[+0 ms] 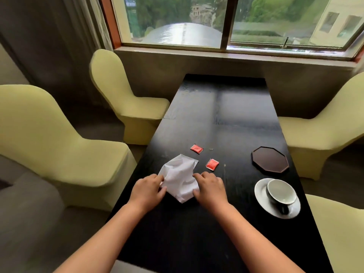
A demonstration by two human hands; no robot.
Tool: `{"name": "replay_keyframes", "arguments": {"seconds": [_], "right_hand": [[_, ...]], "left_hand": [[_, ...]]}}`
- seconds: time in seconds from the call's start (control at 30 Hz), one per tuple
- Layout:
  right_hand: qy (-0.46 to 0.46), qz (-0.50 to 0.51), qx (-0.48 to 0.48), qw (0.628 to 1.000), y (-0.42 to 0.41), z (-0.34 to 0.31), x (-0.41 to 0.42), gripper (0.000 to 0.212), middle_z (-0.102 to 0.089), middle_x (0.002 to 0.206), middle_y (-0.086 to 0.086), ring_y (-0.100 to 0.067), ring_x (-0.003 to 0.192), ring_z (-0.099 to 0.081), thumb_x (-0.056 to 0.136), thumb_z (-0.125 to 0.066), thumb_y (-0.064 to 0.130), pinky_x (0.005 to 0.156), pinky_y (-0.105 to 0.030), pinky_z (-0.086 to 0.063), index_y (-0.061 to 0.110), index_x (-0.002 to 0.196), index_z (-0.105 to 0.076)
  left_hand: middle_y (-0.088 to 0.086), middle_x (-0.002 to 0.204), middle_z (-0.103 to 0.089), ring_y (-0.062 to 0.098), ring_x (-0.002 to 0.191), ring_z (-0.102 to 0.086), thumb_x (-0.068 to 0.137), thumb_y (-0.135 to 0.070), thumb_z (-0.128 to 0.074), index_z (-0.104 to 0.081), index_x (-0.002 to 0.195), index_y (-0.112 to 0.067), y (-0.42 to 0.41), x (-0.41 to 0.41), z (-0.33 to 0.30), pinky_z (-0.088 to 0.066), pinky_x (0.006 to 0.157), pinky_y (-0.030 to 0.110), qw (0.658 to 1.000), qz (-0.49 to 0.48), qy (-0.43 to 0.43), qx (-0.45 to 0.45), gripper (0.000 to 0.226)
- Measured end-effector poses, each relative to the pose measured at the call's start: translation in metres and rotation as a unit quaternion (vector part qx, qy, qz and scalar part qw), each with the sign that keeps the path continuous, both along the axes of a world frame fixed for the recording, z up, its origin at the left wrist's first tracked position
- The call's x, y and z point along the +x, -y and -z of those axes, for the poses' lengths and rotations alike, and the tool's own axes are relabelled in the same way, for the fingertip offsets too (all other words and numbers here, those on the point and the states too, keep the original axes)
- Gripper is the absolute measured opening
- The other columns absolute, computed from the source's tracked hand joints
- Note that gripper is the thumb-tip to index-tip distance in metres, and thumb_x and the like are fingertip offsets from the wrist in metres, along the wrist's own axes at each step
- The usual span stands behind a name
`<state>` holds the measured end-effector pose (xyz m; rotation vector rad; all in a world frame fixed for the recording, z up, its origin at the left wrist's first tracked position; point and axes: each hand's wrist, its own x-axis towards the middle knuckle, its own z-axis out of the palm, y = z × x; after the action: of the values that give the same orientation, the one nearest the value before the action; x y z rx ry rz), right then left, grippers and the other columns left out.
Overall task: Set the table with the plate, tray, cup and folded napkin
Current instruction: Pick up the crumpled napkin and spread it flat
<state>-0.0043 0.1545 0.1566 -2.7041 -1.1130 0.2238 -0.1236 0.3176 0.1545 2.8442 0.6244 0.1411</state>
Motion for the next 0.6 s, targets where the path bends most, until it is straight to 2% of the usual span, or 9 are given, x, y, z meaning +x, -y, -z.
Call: {"name": "replay_keyframes", "arguments": {"seconds": [0.17, 0.27, 0.47, 0.6], "right_hand": [[-0.043, -0.001, -0.021, 0.999, -0.019, 0.025, 0.028, 0.042, -0.053, 0.121, -0.006, -0.027, 0.111, -0.048, 0.086, -0.049, 0.028, 0.09, -0.037, -0.038, 0.018, 0.127, -0.045], [-0.074, 0.015, -0.027, 0.997, -0.028, 0.044, 0.05, 0.043, -0.053, 0.121, -0.006, -0.026, 0.111, -0.048, 0.086, -0.05, 0.029, 0.089, -0.037, -0.04, 0.019, 0.128, -0.044], [-0.177, 0.087, -0.033, 0.98, -0.037, 0.086, 0.083, 0.045, -0.05, 0.124, -0.008, -0.028, 0.114, -0.047, 0.085, -0.051, 0.025, 0.087, -0.039, -0.041, 0.019, 0.129, -0.042], [-0.243, 0.122, -0.057, 0.961, -0.044, 0.112, 0.09, 0.042, -0.051, 0.121, -0.011, -0.031, 0.111, -0.048, 0.084, -0.049, 0.021, 0.086, -0.041, -0.044, 0.016, 0.125, -0.044]], "left_hand": [[-0.002, 0.102, -0.062, 0.02, 0.092, -0.06, 0.088, -0.04, -0.05, -0.057, 0.108, -0.021, -0.014, 0.017, 0.018, -0.044, 0.078, 0.032, 0.999, -0.045, -0.023, -0.016, 0.028], [-0.003, 0.106, -0.061, 0.018, 0.094, -0.06, 0.087, -0.041, -0.052, -0.056, 0.114, -0.022, -0.022, 0.037, 0.033, -0.044, 0.08, 0.031, 0.997, -0.06, -0.046, -0.02, 0.034], [0.003, 0.12, -0.059, 0.023, 0.108, -0.058, 0.085, -0.041, -0.057, -0.048, 0.13, -0.017, -0.032, 0.077, 0.074, -0.047, 0.088, 0.037, 0.976, -0.148, -0.107, -0.121, 0.052], [0.005, 0.113, -0.063, 0.026, 0.103, -0.06, 0.084, -0.034, -0.06, -0.051, 0.124, -0.016, -0.037, 0.095, 0.1, -0.046, 0.078, 0.035, 0.946, -0.217, -0.122, -0.209, 0.045]]}}
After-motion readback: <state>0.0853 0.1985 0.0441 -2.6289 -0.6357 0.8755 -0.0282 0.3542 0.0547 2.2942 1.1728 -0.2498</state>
